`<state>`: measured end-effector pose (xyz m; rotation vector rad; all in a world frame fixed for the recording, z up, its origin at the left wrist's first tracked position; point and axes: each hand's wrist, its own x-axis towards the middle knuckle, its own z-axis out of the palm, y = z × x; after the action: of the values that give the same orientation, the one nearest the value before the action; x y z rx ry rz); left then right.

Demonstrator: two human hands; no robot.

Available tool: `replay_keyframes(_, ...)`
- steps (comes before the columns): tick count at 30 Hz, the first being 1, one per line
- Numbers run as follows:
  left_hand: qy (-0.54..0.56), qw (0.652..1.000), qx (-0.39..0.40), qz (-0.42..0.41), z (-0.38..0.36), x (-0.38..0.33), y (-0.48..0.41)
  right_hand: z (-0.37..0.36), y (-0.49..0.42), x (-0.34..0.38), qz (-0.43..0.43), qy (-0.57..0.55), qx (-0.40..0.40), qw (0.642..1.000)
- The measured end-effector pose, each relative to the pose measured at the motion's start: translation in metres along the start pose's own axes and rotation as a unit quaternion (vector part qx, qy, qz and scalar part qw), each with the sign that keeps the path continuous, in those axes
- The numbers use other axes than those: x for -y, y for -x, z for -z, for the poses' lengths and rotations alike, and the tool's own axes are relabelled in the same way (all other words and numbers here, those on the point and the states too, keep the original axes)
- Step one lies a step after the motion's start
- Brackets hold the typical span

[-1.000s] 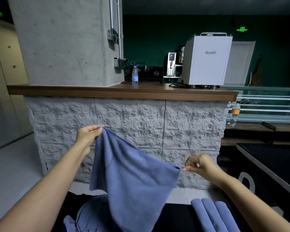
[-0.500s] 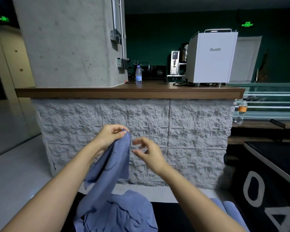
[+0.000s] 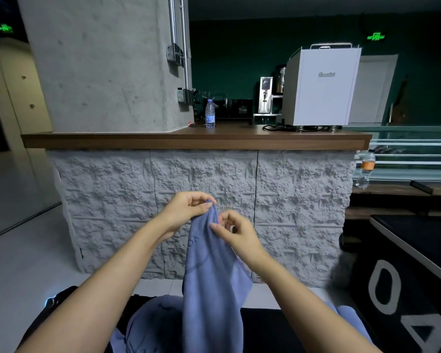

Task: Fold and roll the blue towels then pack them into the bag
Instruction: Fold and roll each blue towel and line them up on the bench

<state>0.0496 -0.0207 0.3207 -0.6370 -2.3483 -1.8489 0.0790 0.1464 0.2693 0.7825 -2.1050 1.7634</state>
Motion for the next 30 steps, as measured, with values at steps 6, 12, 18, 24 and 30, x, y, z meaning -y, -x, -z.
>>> replay_keyframes(6, 0.007, 0.995, -0.097, -0.032, 0.007, -0.013, -0.012, 0.034, 0.042, -0.037, -0.016, 0.154, 0.114, 0.981)
replay_keyframes(12, 0.023, 0.969, -0.244, -0.02, 0.059, 0.013, -0.013, 0.101, 0.068, -0.072, 0.031, 0.403, 0.121, 0.907)
replay_keyframes(18, -0.031, 0.959, -0.279, 0.027, 0.094, 0.054, 0.007, 0.144, 0.053, -0.065, 0.092, 0.477, 0.071, 0.871)
replay_keyframes(24, -0.086, 0.958, -0.271, 0.042, 0.104, 0.071, 0.027, 0.138, 0.022, -0.042, -0.046, 0.342, -0.049, 0.937)
replay_keyframes(30, -0.096, 0.961, -0.255, 0.052, 0.103, 0.062, 0.045, 0.137, 0.008, -0.026, -0.086, 0.394, -0.03, 0.914)
